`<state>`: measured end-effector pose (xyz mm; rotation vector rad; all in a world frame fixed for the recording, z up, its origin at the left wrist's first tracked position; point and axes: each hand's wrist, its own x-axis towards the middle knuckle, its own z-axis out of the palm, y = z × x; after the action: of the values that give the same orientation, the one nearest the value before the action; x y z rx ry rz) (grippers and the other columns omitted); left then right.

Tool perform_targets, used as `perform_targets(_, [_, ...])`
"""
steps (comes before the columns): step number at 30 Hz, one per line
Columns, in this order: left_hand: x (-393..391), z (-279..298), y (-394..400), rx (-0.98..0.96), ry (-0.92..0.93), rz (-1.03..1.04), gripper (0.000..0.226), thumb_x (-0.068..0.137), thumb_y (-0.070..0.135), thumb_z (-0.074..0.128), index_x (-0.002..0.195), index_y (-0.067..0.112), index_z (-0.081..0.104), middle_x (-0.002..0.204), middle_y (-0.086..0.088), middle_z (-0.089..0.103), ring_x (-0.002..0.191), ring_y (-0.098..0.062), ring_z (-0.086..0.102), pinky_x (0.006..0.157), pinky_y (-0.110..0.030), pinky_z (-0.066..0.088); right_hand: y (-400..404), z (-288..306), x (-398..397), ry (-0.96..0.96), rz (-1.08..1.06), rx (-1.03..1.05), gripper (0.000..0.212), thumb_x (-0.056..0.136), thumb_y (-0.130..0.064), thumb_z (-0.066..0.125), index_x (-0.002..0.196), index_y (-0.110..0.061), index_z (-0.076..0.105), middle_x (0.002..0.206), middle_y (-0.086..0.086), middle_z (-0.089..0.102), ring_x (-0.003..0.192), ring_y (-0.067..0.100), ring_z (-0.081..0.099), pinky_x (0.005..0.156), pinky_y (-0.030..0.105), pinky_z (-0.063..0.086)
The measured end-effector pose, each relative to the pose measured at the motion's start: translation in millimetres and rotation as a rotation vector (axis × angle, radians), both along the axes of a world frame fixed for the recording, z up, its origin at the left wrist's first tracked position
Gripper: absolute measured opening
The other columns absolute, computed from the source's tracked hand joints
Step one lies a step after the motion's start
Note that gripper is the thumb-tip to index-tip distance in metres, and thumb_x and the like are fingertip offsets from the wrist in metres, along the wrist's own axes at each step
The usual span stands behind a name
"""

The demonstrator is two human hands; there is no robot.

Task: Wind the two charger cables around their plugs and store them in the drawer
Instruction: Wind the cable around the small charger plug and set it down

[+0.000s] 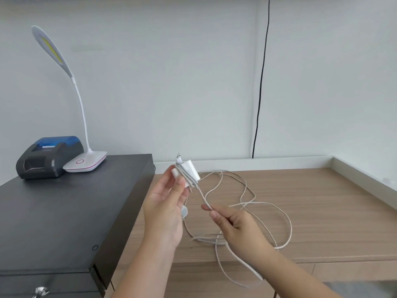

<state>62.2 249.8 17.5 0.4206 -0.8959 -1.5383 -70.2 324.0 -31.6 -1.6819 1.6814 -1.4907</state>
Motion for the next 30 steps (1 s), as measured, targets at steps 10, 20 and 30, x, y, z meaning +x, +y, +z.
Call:
perform_targets(10, [-3,-10,-17,0.200,0.091,0.052,0.013,0.085,0.007,0.067,0.094,0.015,0.071,0.094,0.003,0.070,0.087,-0.007,0.066,0.070,-0.016,0.055,23,7,8,0.671,-0.048,-0.065,0.031,0.092,-0.042,0.036,0.112,-0.035,0.060,0.073,-0.004,0.066,0.064,0.022,0.058,0.052,0.030,0.045])
perform_targets(20, [-1,-20,-15,-0.011,-0.194,0.172,0.025,0.086,0.004,0.069,0.106,0.019,0.070,0.097,0.002,0.073,0.083,-0.005,0.070,0.067,-0.016,0.053,35,49,-12,0.786,-0.076,-0.113,0.031,0.094,-0.045,0.035,0.086,-0.026,0.058,0.059,-0.006,0.053,0.056,0.019,0.053,0.046,0.035,0.047])
perform_targets(30, [7,-37,-6,-0.654,-0.770,0.289,0.044,0.082,0.008,0.074,0.117,0.032,0.062,0.096,0.008,0.058,0.087,-0.008,0.065,0.073,-0.008,0.048,24,118,-45,0.909,-0.217,-0.235,0.019,0.085,-0.045,0.062,0.082,-0.029,0.072,0.048,-0.016,0.034,0.051,0.014,0.042,0.049,0.025,0.037])
